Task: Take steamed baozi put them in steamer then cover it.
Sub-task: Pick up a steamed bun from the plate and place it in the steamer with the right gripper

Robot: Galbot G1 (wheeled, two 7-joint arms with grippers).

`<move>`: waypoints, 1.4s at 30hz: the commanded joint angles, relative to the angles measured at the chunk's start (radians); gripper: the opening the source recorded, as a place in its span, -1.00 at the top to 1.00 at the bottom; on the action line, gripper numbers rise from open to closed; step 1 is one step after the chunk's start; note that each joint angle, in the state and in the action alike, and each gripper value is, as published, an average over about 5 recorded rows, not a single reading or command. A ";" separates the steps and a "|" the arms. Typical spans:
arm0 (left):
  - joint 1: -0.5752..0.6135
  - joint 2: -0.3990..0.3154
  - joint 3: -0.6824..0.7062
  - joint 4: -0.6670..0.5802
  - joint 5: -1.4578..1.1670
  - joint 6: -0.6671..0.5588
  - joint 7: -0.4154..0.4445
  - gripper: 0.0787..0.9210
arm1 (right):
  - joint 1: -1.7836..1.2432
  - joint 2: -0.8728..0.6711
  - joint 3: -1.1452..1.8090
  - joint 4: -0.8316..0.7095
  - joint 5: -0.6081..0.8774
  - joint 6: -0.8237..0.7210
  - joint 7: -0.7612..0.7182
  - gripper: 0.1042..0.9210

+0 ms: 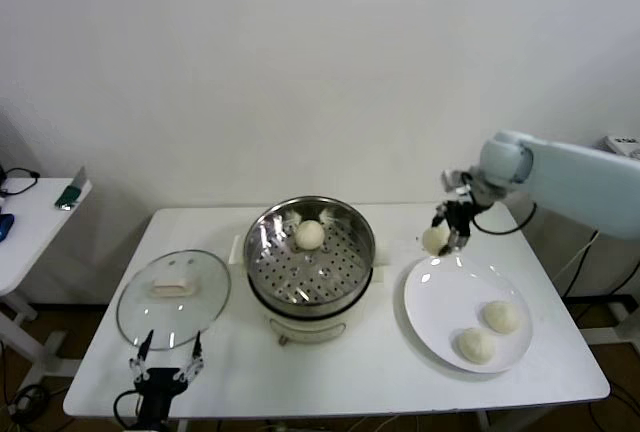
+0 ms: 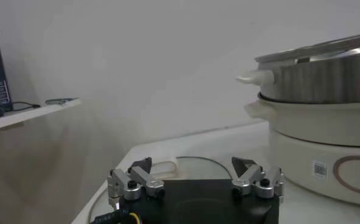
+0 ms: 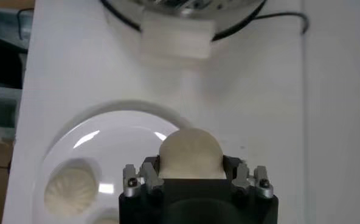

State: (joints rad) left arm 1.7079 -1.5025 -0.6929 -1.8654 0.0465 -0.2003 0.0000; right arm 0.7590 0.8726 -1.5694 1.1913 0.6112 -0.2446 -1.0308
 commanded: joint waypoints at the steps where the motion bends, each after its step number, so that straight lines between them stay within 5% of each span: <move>1: 0.005 0.006 0.009 -0.007 0.005 -0.008 0.005 -0.77 | 0.214 0.146 -0.086 -0.029 0.207 -0.012 0.004 -0.39; 19: 0.009 0.021 0.016 -0.030 0.046 -0.053 0.014 -0.77 | -0.018 0.536 0.043 -0.138 0.242 -0.091 0.097 -0.39; 42: -0.002 0.021 0.010 0.003 0.042 -0.050 0.011 -0.77 | -0.183 0.647 0.027 -0.182 0.208 -0.093 0.109 -0.41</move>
State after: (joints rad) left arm 1.7062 -1.4800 -0.6828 -1.8638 0.0867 -0.2479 0.0115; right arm 0.6107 1.4802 -1.5411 1.0139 0.8166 -0.3356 -0.9252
